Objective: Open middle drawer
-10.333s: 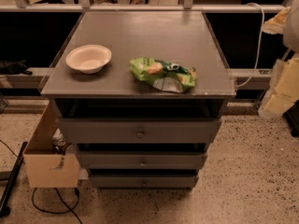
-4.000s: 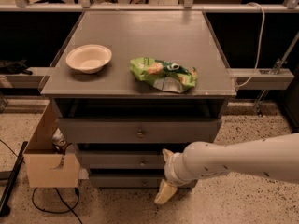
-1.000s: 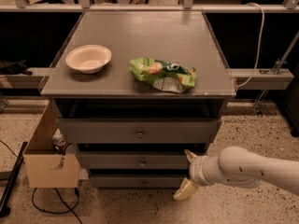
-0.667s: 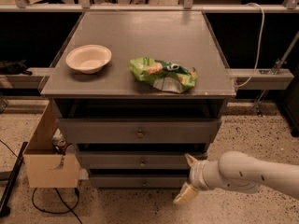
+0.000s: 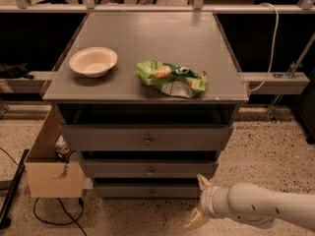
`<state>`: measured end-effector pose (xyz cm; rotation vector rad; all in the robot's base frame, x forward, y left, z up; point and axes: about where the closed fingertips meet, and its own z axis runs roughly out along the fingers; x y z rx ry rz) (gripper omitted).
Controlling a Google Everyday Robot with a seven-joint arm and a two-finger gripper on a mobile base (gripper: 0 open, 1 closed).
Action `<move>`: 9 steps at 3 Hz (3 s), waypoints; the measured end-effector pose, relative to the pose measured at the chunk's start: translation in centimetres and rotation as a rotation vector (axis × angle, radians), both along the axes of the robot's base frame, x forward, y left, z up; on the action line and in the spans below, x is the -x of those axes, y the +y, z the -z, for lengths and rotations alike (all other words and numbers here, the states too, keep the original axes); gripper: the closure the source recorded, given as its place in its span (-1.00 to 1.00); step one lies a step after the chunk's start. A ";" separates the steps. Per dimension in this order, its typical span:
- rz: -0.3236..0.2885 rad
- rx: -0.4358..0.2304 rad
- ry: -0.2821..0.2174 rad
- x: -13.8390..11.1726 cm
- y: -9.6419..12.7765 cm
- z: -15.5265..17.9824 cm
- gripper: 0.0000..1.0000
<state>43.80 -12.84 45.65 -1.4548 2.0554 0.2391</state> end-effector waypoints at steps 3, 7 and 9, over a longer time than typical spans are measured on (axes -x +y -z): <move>-0.013 0.042 -0.155 -6.1 1.6 -1.2 -1.00; -0.081 0.034 -0.166 -11.7 4.0 1.8 -1.00; -0.070 -0.017 -0.151 -13.7 2.7 2.3 -1.00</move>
Offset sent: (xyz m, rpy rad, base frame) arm 0.0754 0.0183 0.0291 -0.0508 -0.1949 0.0231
